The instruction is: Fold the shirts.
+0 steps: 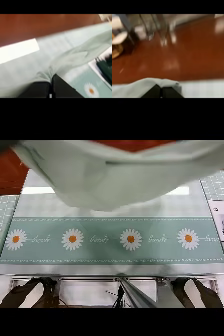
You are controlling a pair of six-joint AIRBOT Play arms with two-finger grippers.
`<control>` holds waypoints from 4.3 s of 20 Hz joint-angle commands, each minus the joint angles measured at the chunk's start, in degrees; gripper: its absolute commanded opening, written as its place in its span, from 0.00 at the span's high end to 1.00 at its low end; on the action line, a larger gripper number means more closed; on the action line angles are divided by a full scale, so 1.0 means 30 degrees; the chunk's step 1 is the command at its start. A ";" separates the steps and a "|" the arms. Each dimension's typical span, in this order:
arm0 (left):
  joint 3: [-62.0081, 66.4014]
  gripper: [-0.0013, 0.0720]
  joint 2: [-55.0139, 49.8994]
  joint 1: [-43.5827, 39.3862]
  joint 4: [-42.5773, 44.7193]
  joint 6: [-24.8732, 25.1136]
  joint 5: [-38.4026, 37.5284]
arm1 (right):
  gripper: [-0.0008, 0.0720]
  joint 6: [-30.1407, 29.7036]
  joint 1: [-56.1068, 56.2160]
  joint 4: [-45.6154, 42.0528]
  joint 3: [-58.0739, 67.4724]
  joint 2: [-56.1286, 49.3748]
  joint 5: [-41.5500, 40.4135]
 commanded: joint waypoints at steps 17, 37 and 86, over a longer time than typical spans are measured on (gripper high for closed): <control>0.7002 0.95 0.4874 0.0007 0.9457 -0.9537 -1.0382 | 0.96 0.6339 0.1792 -1.3253 1.0025 0.2229 1.4710; -0.4167 0.94 -1.0506 -0.2608 0.9428 -0.3468 0.3577 | 0.96 0.5967 0.7446 -1.2968 0.1923 -1.3537 -0.1209; -1.5854 0.21 -0.4539 0.1814 1.0637 -0.4408 -0.4022 | 0.30 0.4189 0.4335 -1.6283 0.1749 -1.1839 0.9974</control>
